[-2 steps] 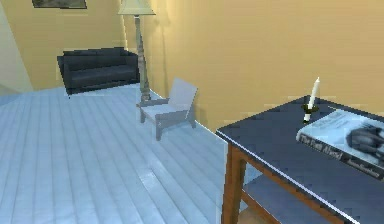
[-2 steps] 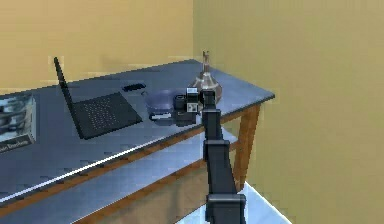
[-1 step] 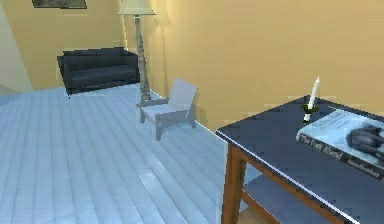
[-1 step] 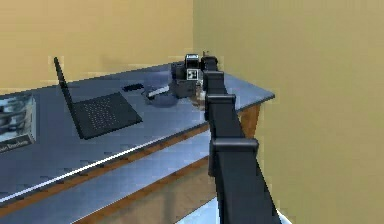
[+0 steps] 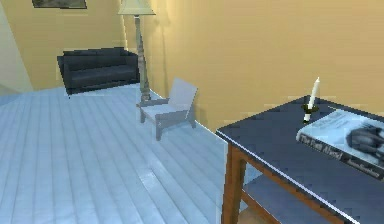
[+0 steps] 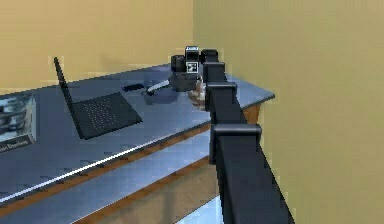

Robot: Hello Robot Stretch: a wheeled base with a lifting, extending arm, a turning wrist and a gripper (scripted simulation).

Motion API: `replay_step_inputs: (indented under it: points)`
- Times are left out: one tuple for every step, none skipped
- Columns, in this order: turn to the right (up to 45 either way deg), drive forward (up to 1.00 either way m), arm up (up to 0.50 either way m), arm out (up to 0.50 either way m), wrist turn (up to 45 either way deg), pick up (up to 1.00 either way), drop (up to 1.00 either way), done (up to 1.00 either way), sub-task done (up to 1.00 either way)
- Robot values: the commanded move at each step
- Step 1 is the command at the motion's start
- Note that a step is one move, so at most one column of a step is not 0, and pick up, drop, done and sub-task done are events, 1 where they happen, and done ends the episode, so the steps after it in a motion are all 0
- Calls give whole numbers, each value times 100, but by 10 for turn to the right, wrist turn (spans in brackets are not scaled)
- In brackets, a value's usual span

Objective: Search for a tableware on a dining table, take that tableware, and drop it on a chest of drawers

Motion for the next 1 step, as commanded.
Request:
replay_step_inputs:
  points:
    - [0,0,0,0,-450,0,0,0,0]
